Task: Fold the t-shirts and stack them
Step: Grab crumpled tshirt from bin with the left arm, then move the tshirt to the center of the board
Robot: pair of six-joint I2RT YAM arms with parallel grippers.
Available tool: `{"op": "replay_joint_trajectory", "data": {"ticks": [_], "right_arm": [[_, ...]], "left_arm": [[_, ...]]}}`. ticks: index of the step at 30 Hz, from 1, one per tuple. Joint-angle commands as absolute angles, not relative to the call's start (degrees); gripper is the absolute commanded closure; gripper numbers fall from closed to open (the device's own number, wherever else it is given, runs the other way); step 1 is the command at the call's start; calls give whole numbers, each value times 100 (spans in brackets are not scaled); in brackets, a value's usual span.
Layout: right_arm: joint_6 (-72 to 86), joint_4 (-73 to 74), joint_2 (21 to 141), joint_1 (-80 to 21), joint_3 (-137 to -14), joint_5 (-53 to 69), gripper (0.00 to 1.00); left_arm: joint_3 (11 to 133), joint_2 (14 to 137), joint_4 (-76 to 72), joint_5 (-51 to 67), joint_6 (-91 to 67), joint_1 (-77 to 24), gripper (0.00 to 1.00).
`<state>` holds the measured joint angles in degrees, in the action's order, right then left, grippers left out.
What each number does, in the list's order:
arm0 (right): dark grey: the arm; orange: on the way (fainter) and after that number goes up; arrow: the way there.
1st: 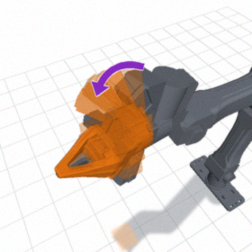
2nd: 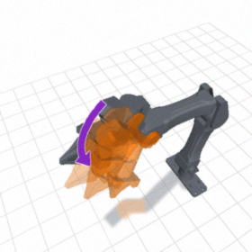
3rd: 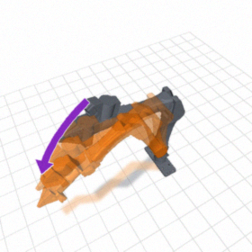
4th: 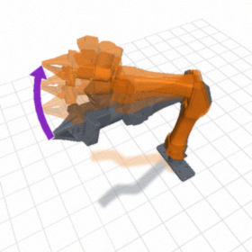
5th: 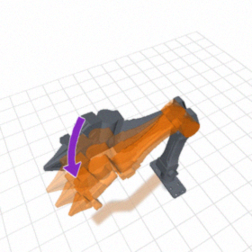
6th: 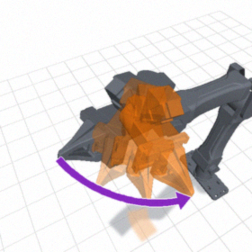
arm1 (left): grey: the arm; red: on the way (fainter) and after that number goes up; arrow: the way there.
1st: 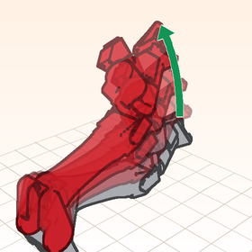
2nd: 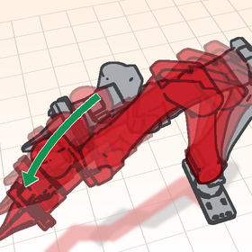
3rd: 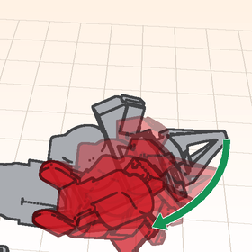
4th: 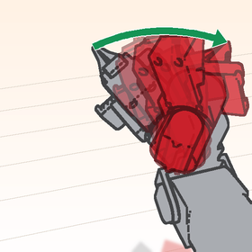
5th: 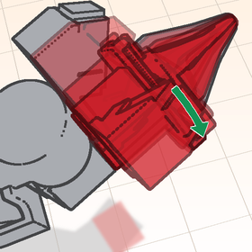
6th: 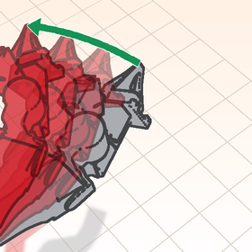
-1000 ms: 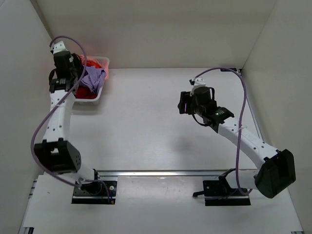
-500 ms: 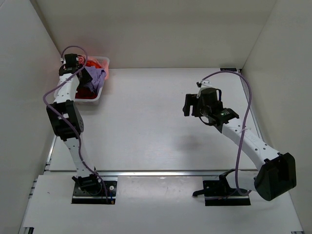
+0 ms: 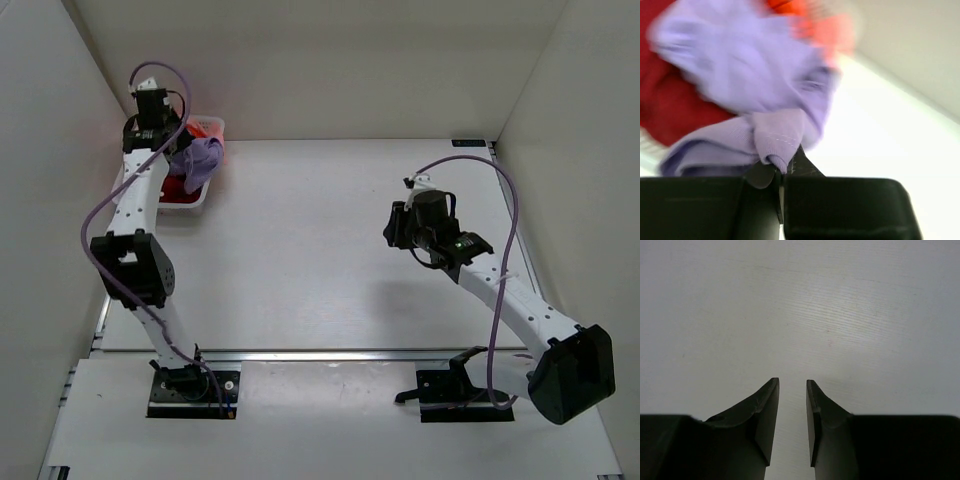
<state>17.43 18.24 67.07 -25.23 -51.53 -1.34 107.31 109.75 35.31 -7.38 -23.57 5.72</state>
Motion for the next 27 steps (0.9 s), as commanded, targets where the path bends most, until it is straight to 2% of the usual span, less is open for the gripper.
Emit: {"op": "replay_joint_trajectory", "data": {"ticks": [1, 5, 12, 19, 24, 26, 27], "right_arm": [[1688, 1617, 6487, -2627, -5176, -297, 74], [1547, 1890, 6180, -2217, -5256, -483, 73], [1530, 1793, 5318, -1117, -4948, 236, 70], [1336, 1855, 5431, -1432, -5080, 323, 60], [1196, 1091, 5309, -2142, -4983, 1124, 46], [1213, 670, 5256, -2539, -4966, 1195, 36], [1178, 546, 5204, -2845, -4966, 1178, 28]], "left_arm": [[11379, 9766, 3057, -134, -2364, -217, 100], [12076, 9292, 3235, 1209, -2609, -772, 100], [11182, 8140, 2462, 2468, -3575, -1371, 100], [10389, 8296, 2627, 3199, -3605, -1994, 100], [10827, 8814, 3304, 3120, -3331, -2671, 100], [10785, 8850, 3296, 2998, -3340, -2812, 100], [10732, 8833, 3244, 2980, -3366, -2856, 100]]}}
